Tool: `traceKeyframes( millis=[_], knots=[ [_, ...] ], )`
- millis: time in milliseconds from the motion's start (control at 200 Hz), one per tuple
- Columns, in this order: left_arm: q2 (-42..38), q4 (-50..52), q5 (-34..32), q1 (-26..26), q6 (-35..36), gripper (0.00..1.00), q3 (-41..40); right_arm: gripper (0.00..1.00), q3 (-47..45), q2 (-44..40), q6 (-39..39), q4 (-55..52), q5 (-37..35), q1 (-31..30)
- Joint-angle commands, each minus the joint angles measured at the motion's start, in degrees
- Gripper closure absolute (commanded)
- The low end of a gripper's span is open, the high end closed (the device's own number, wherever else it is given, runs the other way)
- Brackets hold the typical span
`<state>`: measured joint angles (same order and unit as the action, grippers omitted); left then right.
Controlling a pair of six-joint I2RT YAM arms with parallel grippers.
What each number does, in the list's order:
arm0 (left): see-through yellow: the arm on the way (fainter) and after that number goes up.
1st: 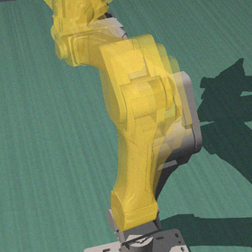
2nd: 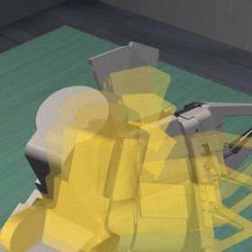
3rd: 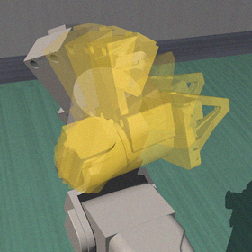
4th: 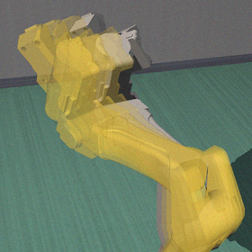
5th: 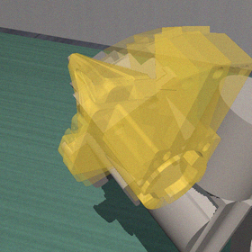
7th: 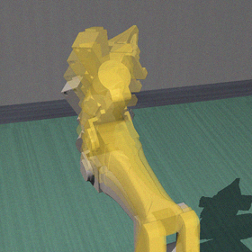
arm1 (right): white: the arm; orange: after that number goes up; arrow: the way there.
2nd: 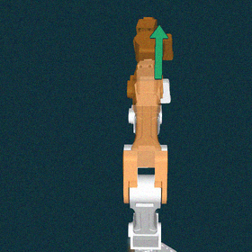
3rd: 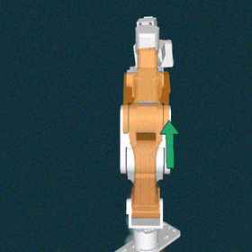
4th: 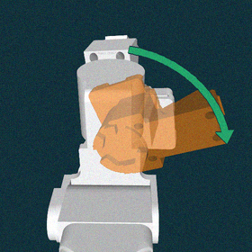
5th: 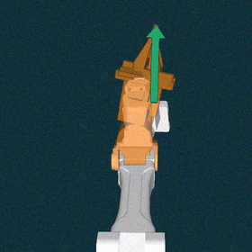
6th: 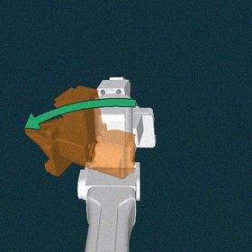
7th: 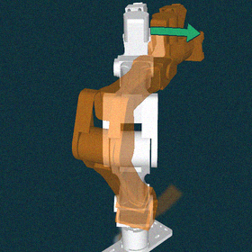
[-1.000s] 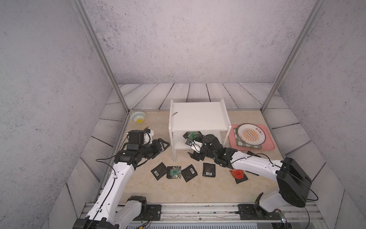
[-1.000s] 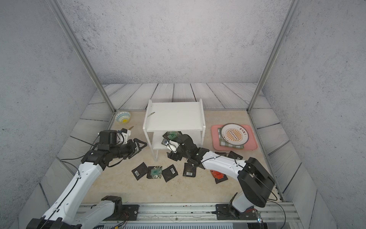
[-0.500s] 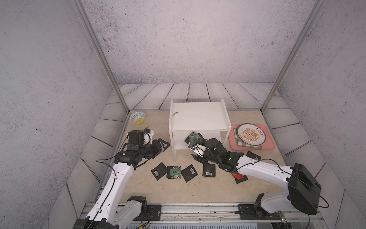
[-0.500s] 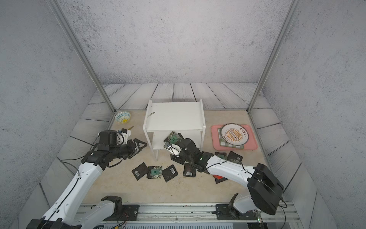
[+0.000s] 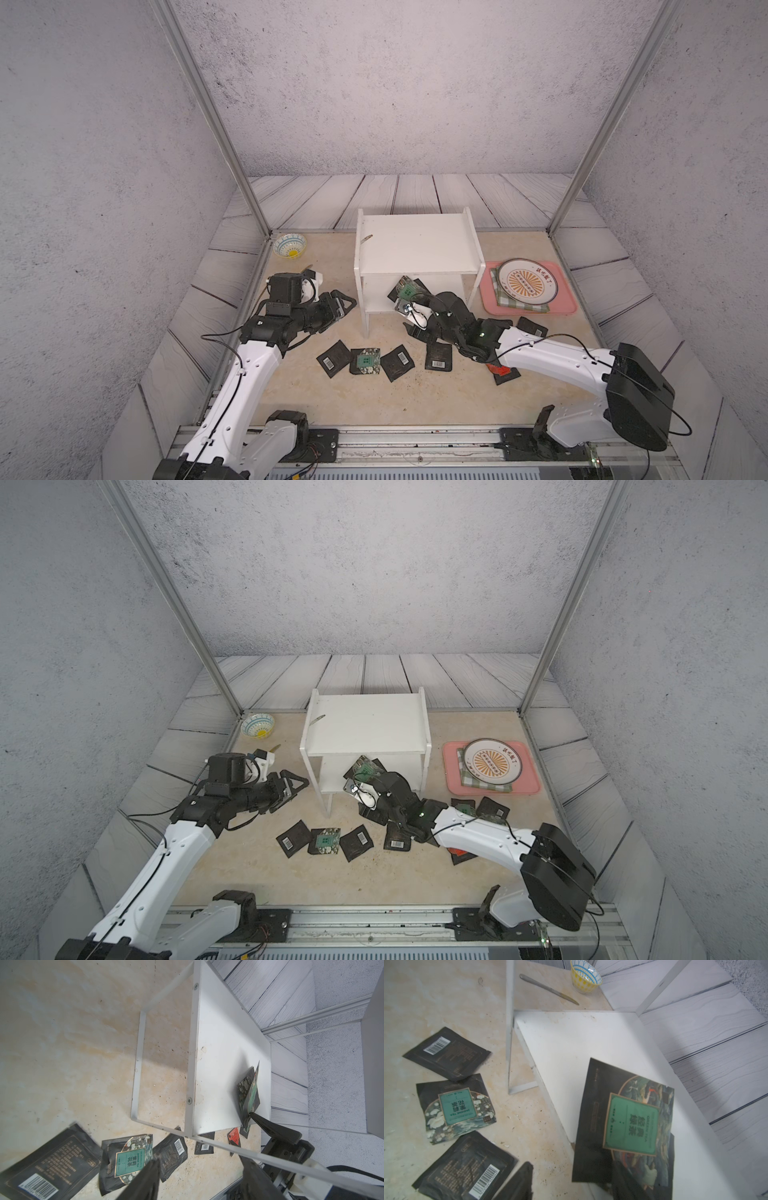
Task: Remove the tea bags from the shelf
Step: Pick up the tea bag from the shelf.
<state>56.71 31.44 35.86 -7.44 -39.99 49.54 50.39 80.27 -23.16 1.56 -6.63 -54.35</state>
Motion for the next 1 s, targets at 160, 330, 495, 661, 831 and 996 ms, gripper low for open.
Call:
traceKeyframes(
  millis=[160, 330, 495, 661, 831, 996],
  knots=[
    [-0.48, -0.15, 0.95, 0.59, -0.06, 0.33, 0.21, 0.26, 0.75, -4.42, -4.33, -0.64, -2.93, -2.24],
    [-0.62, -0.15, 0.97, 0.59, -0.03, 0.33, 0.14, 0.2, 1.7, -3.13, -7.01, 1.02, -3.41, -2.44],
    [-0.5, -0.24, 0.96, 0.61, -0.07, 0.34, -0.13, 0.18, 4.94, 1.49, -8.66, 2.14, -6.89, -2.36],
    [-0.41, -0.15, 0.79, 0.61, 0.14, 0.33, -0.49, 0.17, 8.14, 5.81, -9.46, 2.84, -6.96, -2.12],
    [-0.47, 0.17, 0.71, 0.67, 0.43, 0.33, -0.41, 0.18, 8.2, 7.69, -7.66, 2.98, -6.19, -1.86],
    [-0.14, -0.06, 0.76, 0.67, 0.49, 0.33, -0.41, 0.22, 6.5, 7.67, -5.55, 2.59, -5.84, -1.82]
  ],
)
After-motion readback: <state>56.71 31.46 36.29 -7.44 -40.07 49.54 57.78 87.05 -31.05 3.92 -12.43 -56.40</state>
